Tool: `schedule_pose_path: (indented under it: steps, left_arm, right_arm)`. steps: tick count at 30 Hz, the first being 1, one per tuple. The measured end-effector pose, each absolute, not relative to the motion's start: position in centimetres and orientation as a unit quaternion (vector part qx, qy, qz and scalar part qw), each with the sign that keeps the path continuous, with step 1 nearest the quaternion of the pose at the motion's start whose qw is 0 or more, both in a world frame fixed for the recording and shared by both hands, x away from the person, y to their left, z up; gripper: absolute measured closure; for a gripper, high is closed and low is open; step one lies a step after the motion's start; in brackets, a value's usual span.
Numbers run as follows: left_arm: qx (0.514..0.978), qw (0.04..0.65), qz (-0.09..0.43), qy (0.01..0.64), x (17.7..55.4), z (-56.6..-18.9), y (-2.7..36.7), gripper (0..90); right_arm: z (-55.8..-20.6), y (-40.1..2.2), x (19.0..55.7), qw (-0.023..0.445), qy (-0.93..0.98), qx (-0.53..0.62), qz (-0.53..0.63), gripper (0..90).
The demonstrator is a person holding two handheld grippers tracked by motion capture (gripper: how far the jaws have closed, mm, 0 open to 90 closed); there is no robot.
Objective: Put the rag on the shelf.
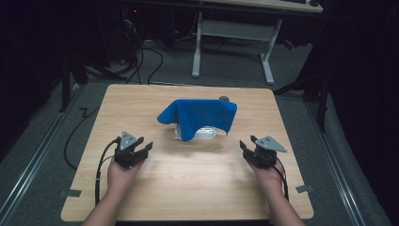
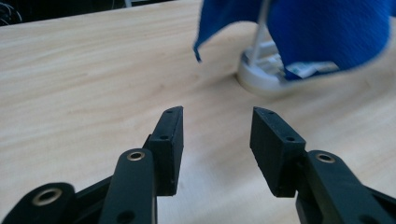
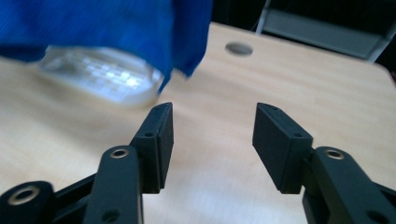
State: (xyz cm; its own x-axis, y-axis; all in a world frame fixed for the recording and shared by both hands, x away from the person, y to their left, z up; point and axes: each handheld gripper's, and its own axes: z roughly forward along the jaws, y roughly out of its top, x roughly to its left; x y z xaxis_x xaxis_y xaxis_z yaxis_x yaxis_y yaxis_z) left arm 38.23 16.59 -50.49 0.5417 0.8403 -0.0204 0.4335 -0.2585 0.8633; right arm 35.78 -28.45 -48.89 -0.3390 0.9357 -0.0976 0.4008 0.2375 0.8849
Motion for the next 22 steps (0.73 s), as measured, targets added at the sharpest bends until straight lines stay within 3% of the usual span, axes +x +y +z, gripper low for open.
schedule_pose_path:
  steps: [7, 11, 22]
  left_arm:
    - [0.786, 0.421, 0.202, 0.404, 33.0, -52.5, 15.2, 52.9]
    - [0.801, 0.417, 0.217, 0.370, 30.3, -52.0, 14.0, 51.7]
    - [0.794, 0.421, 0.216, 0.382, 30.7, -52.1, 14.2, 50.7]
  right_arm:
    - [-49.8, -28.4, 31.1, 0.334, 0.714, 0.464, 0.404, 45.5]
    - [-50.2, -28.5, 28.4, 0.324, 0.723, 0.465, 0.396, 47.3]
    - [-51.3, -28.5, 27.8, 0.313, 0.732, 0.474, 0.376, 48.4]
